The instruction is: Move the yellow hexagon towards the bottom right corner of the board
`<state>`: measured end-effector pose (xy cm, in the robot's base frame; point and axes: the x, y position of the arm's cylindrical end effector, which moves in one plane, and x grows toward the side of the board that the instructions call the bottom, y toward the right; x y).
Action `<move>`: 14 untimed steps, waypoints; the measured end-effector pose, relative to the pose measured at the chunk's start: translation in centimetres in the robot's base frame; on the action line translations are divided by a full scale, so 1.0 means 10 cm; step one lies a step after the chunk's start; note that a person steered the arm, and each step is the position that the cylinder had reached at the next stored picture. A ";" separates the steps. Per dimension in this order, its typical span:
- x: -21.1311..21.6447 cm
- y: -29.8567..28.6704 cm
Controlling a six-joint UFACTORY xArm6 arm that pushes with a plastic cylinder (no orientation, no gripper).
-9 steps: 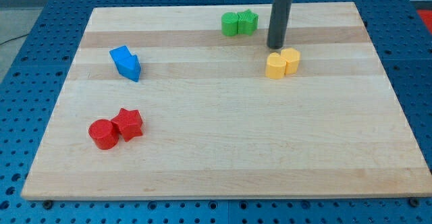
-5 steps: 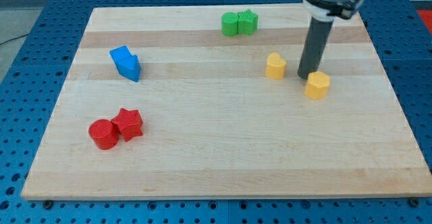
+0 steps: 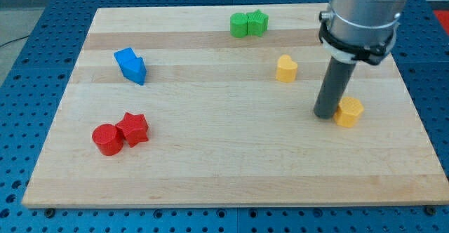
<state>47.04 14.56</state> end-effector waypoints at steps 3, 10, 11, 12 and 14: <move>0.17 0.27; 0.13 0.57; 0.21 0.60; 0.39 0.60; 0.66 0.60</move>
<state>53.60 20.57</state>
